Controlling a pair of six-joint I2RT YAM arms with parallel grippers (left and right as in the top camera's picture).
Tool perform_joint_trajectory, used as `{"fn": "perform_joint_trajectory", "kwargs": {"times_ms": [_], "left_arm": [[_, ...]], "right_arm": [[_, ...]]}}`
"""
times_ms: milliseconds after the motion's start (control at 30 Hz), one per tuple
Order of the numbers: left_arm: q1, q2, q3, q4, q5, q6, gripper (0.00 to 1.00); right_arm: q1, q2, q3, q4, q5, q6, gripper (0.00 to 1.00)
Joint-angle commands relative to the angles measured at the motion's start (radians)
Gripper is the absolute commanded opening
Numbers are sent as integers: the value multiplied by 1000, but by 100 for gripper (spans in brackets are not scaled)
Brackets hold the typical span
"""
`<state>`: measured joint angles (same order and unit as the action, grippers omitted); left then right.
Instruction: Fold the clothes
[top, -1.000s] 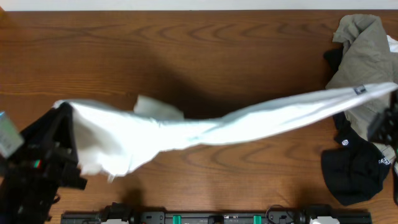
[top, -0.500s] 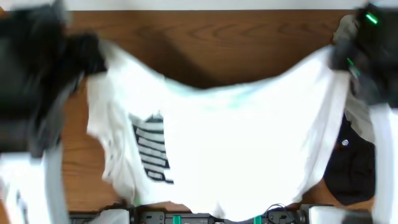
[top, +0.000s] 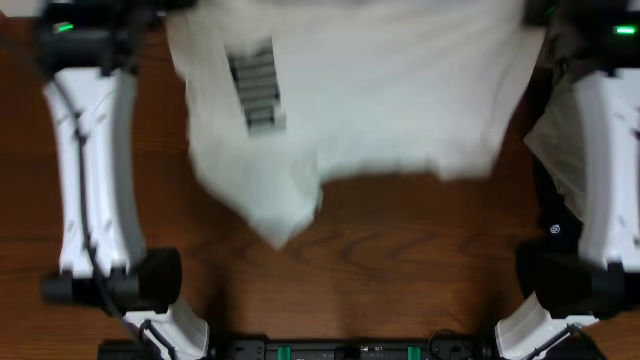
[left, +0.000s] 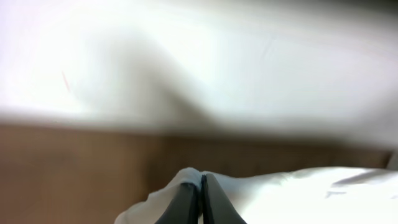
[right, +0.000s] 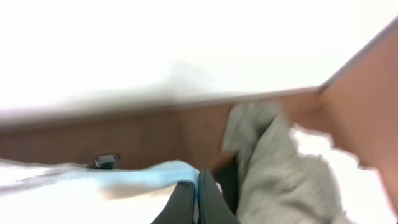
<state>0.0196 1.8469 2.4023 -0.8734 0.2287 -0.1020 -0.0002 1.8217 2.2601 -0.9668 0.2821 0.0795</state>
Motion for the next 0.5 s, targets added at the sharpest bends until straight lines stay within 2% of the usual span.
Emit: {"fn": "perform_joint_trajectory", "kwargs": {"times_ms": [0,67,200,333,467], "left_arm": [[18,-101,172,-47,0,21,6],[17,-130,186,-89,52,19,6],[7,-146,185,-242,120,19,6],[5,-120,148,-447,119,21,6],[5,-93,22,-604,119,66,6]], "right_arm": [[-23,-55,168,-81,66,16,1],[-32,-55,217,-162,67,17,1],[-48,-52,206,-334,70,23,1],[-52,-48,110,-463,69,56,1],[-52,-48,-45,-520,66,60,1]]}}
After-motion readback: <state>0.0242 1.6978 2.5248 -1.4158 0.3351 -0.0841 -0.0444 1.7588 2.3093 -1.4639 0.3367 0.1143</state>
